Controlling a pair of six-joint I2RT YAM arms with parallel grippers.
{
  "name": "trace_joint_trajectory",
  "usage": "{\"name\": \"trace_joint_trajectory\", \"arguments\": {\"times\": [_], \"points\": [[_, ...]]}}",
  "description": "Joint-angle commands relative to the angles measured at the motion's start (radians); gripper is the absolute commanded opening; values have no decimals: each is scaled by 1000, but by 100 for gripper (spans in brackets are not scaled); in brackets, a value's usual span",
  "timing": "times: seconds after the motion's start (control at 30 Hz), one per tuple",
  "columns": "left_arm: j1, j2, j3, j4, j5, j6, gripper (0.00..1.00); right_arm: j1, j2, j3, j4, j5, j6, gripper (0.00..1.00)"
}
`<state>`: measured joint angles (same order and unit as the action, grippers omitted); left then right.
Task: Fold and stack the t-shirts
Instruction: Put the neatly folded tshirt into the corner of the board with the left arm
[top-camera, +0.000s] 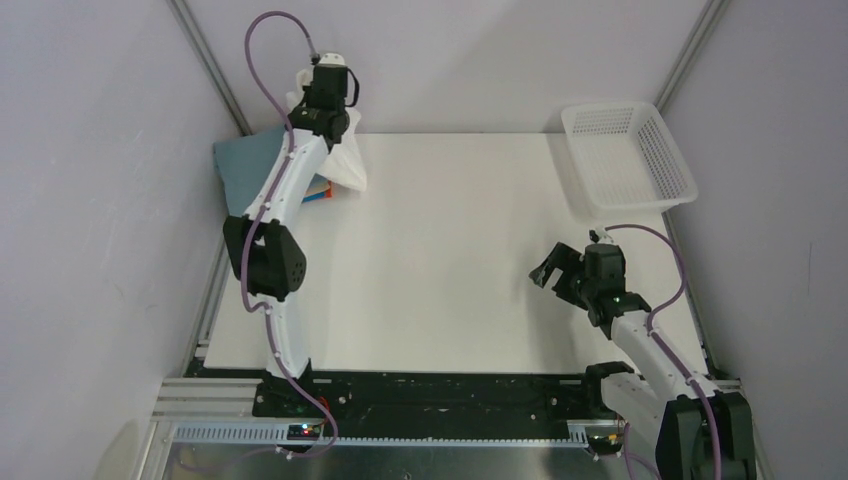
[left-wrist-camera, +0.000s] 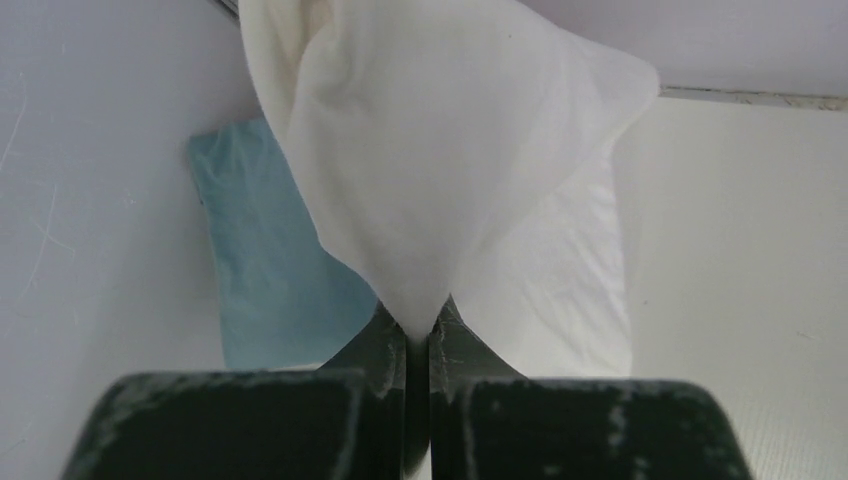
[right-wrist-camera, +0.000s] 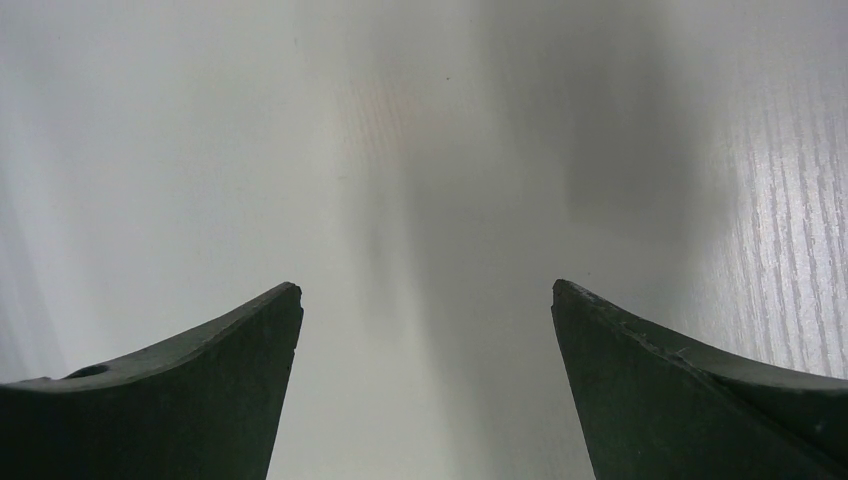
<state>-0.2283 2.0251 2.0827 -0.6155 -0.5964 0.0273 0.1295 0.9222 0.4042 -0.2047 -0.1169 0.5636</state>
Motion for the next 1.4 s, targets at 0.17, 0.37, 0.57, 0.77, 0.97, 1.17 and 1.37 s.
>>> {"name": "trace_joint_trajectory", "arguments": {"times": [0.17, 0.37, 0.57, 0.77, 0.97, 1.17, 1.37], "points": [[74, -123, 112, 32, 46, 53, 0, -9, 4, 39, 22, 25, -22, 99], [88, -146, 152, 32, 11, 103, 0, -12, 12, 39, 19, 35, -25, 99], [121, -168, 161, 31, 53, 90, 0, -12, 36, 39, 26, 39, -23, 100], [151, -138, 148, 32, 138, 82, 0, -13, 52, 39, 31, 21, -22, 99], [200, -111, 104, 32, 190, 84, 0, -14, 52, 40, 27, 37, -25, 99], [276, -96, 32, 33, 288, 64, 0, -15, 80, 39, 41, 36, -22, 99], [329, -51, -26, 35, 357, 55, 0, -14, 105, 41, 55, 28, -18, 99]]}}
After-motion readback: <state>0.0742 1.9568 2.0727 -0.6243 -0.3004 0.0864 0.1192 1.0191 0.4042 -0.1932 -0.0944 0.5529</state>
